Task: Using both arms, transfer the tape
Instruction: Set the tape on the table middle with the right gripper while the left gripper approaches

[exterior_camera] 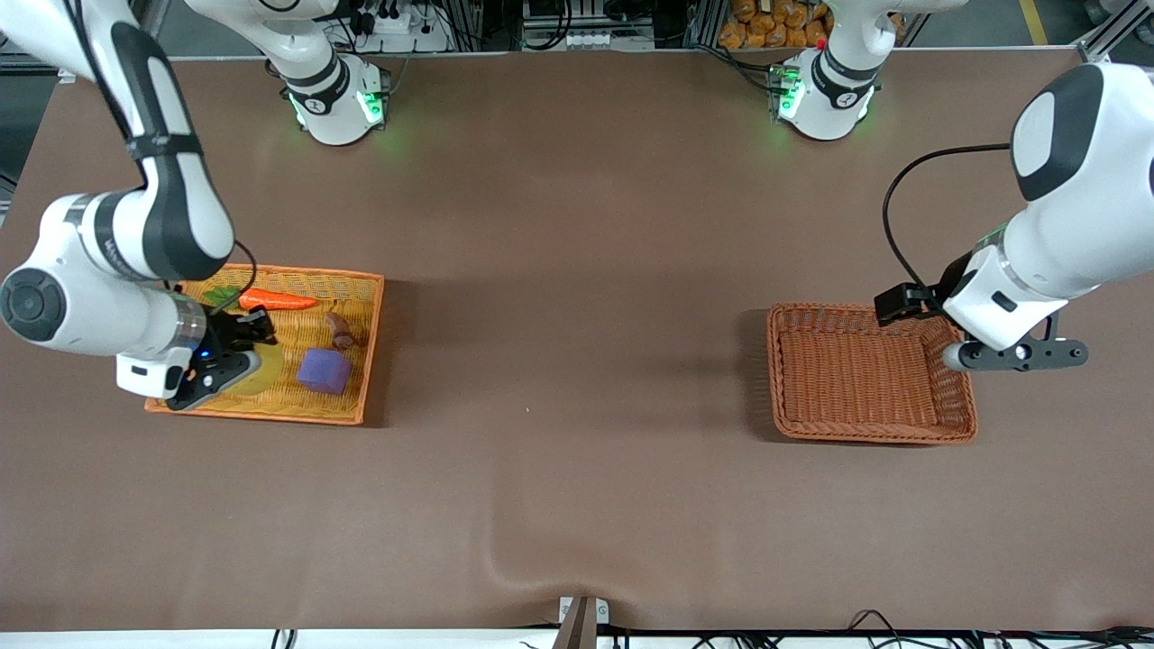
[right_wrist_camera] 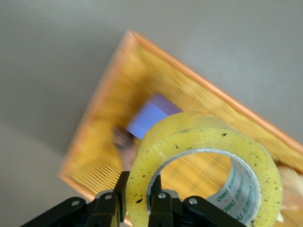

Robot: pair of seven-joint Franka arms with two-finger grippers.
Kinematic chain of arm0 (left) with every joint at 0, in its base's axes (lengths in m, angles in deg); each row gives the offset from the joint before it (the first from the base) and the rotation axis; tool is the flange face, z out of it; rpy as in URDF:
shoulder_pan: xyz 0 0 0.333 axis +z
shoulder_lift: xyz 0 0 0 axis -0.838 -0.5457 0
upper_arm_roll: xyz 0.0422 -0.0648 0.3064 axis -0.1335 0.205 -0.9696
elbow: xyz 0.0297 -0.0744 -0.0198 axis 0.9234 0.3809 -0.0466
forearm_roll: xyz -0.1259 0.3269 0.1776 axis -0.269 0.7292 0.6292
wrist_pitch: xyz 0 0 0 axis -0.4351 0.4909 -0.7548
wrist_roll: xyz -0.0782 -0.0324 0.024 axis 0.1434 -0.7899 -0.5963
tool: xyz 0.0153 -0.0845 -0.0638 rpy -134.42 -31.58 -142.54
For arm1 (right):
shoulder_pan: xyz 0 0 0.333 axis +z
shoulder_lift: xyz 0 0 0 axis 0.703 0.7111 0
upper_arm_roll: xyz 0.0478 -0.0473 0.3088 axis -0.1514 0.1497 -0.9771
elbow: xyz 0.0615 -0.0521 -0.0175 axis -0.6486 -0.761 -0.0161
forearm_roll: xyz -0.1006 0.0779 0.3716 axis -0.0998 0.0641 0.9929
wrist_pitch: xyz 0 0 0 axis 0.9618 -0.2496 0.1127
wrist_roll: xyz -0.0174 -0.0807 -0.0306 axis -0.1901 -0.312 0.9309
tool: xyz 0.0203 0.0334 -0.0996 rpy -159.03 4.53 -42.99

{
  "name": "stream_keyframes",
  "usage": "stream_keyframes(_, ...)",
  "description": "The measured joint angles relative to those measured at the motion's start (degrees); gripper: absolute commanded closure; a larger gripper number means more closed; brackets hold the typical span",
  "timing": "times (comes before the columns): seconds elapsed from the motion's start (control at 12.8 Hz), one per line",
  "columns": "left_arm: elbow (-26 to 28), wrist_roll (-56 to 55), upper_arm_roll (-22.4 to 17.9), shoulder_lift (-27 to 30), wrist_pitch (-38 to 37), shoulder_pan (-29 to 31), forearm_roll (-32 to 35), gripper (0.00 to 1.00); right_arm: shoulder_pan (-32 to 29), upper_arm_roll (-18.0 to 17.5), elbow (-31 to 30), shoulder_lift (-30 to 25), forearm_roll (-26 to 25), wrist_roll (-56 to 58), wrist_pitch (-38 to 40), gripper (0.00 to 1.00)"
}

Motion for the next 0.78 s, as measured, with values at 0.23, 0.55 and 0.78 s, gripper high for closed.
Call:
stream_keyframes(0.23, -0.1, -1.1, 0.0, -1.3, 1.9, -0.6, 0.0, 0.0, 10.4, -0.5, 7.7, 0.6, 1.2, -14.2, 1.8, 1.0)
stream_keyframes(0.55, -0.1, -5.3, 0.0, -3.5, 5.2, -2.9, 0.0, 0.0, 23.2, -0.6, 15.2, 10.0, 1.3, -36.1, -1.0, 1.0)
stream_keyframes(0.78, -0.2, -8.8, 0.1, -6.0, 8.2, -4.8, 0.0, 0.0, 32.6, -0.5, 25.9, 26.1, 1.3, -55.2, -11.7, 1.0)
